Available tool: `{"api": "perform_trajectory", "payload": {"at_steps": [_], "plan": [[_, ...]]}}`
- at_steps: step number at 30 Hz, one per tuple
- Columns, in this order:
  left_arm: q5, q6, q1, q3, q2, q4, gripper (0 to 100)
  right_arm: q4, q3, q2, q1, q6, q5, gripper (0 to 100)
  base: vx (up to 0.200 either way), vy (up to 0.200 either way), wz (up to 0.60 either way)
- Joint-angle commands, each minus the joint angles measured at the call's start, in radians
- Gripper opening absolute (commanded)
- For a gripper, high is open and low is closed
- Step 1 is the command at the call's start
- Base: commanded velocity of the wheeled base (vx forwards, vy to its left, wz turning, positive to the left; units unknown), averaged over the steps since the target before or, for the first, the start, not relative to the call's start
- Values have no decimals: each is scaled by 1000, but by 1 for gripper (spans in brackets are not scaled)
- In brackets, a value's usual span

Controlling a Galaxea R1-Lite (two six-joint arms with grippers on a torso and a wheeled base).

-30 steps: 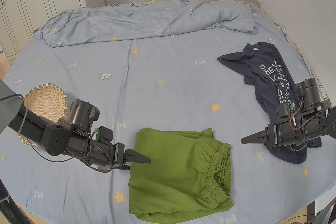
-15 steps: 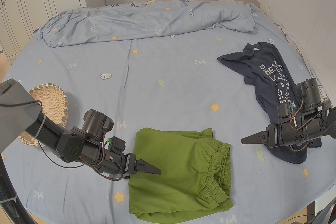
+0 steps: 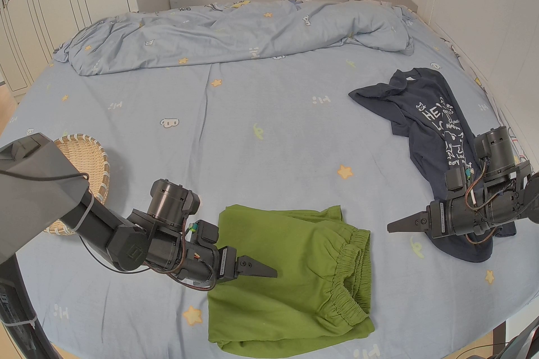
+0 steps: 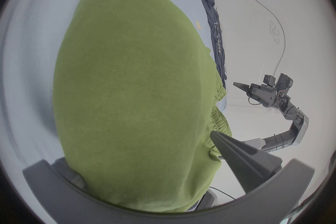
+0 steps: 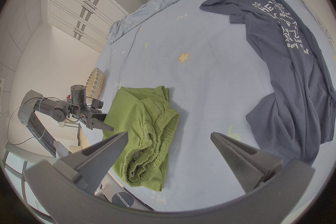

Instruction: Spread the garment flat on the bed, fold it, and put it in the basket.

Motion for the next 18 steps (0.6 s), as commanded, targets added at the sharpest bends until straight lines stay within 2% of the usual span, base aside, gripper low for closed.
{"api": "perform_trajectory", "payload": {"at_steps": [1,2,3,10,15,17,18], "plan": [[1,-17,-11,1,11,-13,100,0,0,2,1,0,0,100,0,0,0],[1,-23,-13,0,10,-18,100,0,1,2,1,0,0,100,0,0,0],[1,-26,-13,1,8,-18,0,0,0,0,1,0,0,100,0,0,0],[4,-38,-14,9,-32,-18,0,0,0,0,-1,0,0,100,0,0,0],[12,-106,-6,28,-99,-16,0,0,0,-1,-1,0,0,100,0,0,0],[12,-116,6,40,-139,-16,0,0,0,-4,1,0,0,100,0,0,0],[9,-109,40,52,-190,-13,0,0,-2,-12,-1,-1,2,100,0,0,0]]}}
